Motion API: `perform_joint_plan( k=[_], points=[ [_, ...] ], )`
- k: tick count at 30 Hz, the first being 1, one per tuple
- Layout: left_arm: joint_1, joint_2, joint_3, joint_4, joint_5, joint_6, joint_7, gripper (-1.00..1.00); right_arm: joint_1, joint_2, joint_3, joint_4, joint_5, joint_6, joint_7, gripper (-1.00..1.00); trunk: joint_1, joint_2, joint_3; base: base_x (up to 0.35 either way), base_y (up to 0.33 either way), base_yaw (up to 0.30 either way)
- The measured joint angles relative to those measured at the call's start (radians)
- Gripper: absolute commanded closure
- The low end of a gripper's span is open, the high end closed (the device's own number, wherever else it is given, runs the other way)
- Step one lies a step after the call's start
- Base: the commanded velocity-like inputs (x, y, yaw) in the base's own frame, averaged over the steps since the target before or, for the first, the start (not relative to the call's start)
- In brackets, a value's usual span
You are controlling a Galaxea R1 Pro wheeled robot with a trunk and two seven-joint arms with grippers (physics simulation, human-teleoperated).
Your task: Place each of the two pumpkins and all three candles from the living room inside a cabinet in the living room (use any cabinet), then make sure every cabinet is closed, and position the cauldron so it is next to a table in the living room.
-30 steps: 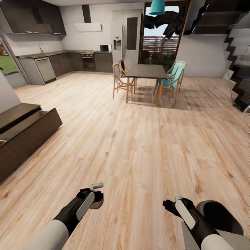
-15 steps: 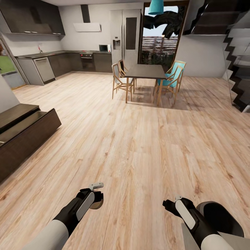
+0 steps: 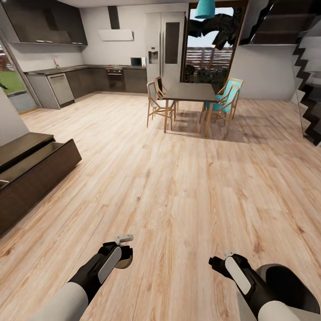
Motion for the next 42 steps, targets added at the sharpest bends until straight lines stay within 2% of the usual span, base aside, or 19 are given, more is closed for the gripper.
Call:
perform_joint_plan(
  k=[42],
  points=[
    [0.0, 0.0, -0.001, 0.0, -0.001, 0.0, 0.0, 1.0, 0.001, 0.0, 0.0, -0.005, 0.0, 0.003, 0.0, -1.0, 0.0, 0.0, 0.0, 0.078, -0.014, 0.0]
  ],
)
